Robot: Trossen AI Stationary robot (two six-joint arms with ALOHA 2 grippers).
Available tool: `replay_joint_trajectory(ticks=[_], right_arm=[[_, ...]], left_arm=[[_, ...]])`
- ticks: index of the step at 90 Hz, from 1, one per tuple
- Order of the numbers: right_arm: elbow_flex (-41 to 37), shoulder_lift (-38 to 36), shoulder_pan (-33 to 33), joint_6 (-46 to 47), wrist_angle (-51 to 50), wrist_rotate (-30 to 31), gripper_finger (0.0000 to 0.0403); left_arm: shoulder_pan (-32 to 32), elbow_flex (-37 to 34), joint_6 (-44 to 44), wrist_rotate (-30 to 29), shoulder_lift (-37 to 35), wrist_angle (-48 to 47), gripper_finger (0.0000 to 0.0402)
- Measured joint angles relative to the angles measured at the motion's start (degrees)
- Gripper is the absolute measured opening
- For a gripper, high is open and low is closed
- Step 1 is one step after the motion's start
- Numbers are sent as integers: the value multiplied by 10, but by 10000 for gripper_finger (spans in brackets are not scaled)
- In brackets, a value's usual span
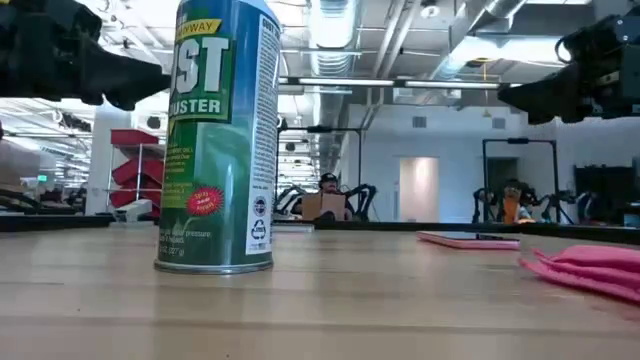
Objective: Apply microfiber cloth
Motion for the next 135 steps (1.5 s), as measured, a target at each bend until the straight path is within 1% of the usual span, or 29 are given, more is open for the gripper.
replay_joint_trajectory(ticks=[86,100,108,127,135], right_arm=[[0,0,0,0,0,0,0],[0,0,0,0,0,0,0],[0,0,0,0,0,0,0],[0,0,0,0,0,0,0],[0,0,0,0,0,0,0]], left_arm=[[0,0,2,0,0,2,191],[5,0,60,-5,1,9,192],[5,0,76,-5,1,10,192],[5,0,50,-5,1,16,192],[4,0,19,-4,1,8,191]])
